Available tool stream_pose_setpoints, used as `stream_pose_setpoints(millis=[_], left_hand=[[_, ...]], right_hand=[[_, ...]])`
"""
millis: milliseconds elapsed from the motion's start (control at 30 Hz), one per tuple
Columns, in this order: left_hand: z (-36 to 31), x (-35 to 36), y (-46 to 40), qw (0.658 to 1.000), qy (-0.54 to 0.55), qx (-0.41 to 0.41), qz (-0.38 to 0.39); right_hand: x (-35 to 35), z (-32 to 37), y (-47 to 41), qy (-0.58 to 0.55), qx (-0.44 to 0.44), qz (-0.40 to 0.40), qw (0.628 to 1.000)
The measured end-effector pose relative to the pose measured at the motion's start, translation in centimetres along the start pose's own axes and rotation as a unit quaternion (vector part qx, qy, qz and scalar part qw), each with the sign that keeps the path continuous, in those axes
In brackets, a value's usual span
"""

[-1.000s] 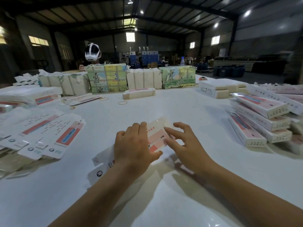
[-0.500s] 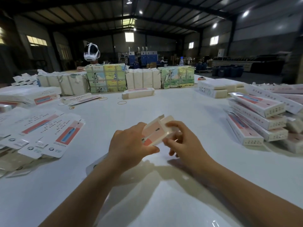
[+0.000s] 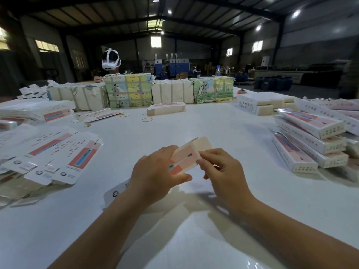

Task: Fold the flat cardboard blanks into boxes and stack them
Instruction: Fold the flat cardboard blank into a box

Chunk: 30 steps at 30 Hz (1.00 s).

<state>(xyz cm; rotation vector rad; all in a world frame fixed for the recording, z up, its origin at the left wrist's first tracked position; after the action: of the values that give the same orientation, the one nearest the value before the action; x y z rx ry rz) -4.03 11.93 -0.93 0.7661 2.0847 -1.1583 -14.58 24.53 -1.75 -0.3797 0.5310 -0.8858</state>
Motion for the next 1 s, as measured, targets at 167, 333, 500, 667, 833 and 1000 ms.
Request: stream_pose_setpoints(millis=[167,333,500,667,833,1000], left_hand=[[-0.5,0.1,0.2,0.999,-0.018,0.042,-0.022],[-1.1,0.2,0.4,0.997,-0.020,0.079,-0.019],[-1.7,-0.3,0.5,0.993,-0.002,0.108,-0.052],[-2.4,-0.2,0.7,0.985,-0.018,0.142,-0.098],[-2.1,-0.1,0.6,0.986,0.007,0.112,-0.126],[-2.4,0.0,0.8,0.984,0.014,0.122,-0.127]], right_hand=[[-0.2,-0.2,0.0,-0.019,0.010,-0.002,1.000],[0.0,-0.5,0.0,0.019,0.020,0.025,0.999],[-0.5,1.4,0.6,0.075,-0.075,-0.030,0.994],[-0.2,2.2,1.0,0.123,-0.133,-0.038,0.983],[-1.1,3.2,0.7,0.251,-0.204,-0.117,0.939],[-1.6,0.3,-1.0,-0.052,0.021,0.013,0.998]])
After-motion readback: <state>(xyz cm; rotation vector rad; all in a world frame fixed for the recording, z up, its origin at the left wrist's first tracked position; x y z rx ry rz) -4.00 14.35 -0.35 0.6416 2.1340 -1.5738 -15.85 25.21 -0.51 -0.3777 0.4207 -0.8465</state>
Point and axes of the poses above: each hand's wrist, its own y-axis away from the middle knuckle, its own x-axis out of the palm, z = x × y, the point moved 5 cm from there along -y, towards the middle knuckle, and after that the axes turned 8 degrees about y, right-handed, at the moved point
